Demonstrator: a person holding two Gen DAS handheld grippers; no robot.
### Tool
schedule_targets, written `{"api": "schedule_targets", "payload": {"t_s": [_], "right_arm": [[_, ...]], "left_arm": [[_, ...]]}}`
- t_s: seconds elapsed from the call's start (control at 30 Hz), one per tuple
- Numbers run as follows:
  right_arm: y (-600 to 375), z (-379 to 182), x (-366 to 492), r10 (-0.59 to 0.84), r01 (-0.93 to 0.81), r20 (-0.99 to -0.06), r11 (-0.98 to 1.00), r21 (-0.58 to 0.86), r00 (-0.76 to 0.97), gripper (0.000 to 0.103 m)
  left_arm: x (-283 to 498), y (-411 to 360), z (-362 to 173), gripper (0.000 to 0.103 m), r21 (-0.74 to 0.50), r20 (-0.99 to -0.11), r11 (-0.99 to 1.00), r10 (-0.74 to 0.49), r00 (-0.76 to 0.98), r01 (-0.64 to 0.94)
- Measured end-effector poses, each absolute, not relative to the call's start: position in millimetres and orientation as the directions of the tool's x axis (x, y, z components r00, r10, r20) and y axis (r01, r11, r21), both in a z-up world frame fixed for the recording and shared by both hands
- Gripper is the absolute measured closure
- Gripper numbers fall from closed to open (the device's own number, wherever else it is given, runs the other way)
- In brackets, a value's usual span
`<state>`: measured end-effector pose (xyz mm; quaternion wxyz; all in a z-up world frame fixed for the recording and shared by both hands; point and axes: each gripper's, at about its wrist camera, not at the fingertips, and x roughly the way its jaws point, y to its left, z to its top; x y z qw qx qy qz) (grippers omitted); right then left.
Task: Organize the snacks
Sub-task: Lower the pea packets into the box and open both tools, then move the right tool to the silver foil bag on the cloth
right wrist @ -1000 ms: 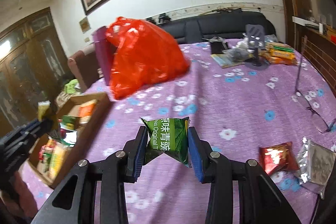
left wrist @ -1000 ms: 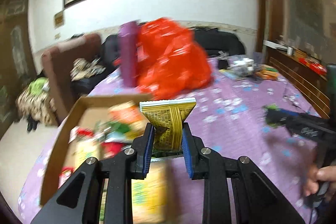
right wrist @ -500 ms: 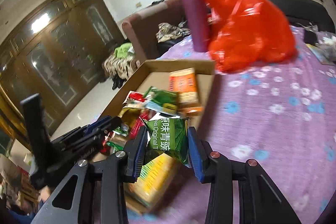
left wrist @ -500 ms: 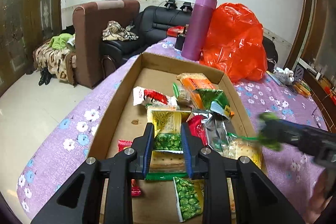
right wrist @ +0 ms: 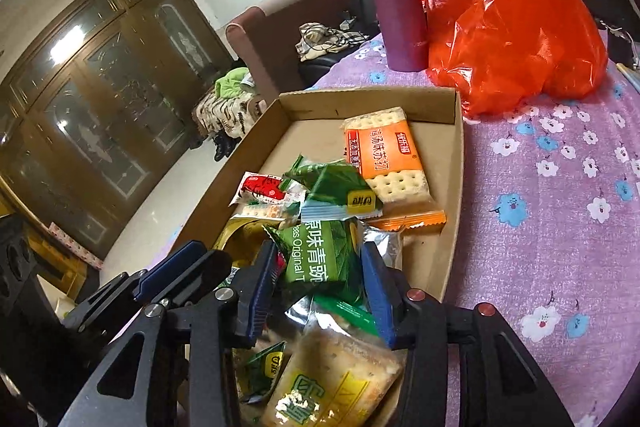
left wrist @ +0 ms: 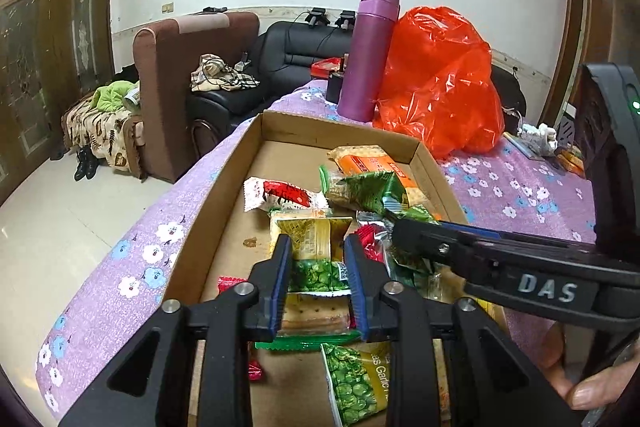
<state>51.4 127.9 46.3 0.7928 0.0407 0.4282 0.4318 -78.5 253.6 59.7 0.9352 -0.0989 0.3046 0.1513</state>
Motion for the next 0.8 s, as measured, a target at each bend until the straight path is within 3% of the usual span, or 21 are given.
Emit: {"api": "schedule_targets", "payload": {"t_s": [0.07,0.23,0.53,0.8], "right_arm": [[124,53,49,0.732,-0.66,-0.629,0.611,0.437,0.262,0.054],[109,70,42,0.749,-0.676,-0.596,0.6,0.427,0.289,0.053],[50,76,34,0.802,-0.65,-0.526,0.563,0.51,0.281,0.053],[-42,79,39,0.775,-0.539,-0.464,0.632,0.556,0.429,0.052]], "left_arm": [[-83,254,62,0.051,-0.103,-0.578,0.934,0.224,0.785,-0.343],[-92,252,68,0.037,-0.113,-0.528,0.933,0.234,0.816,-0.341],[-92,254,70,0.036,-0.116,-0.524,0.93,0.241,0.817,-0.349],[-93,255,70,0.036,-0.106,-0.525,0.927,0.256,0.812,-0.361]]}}
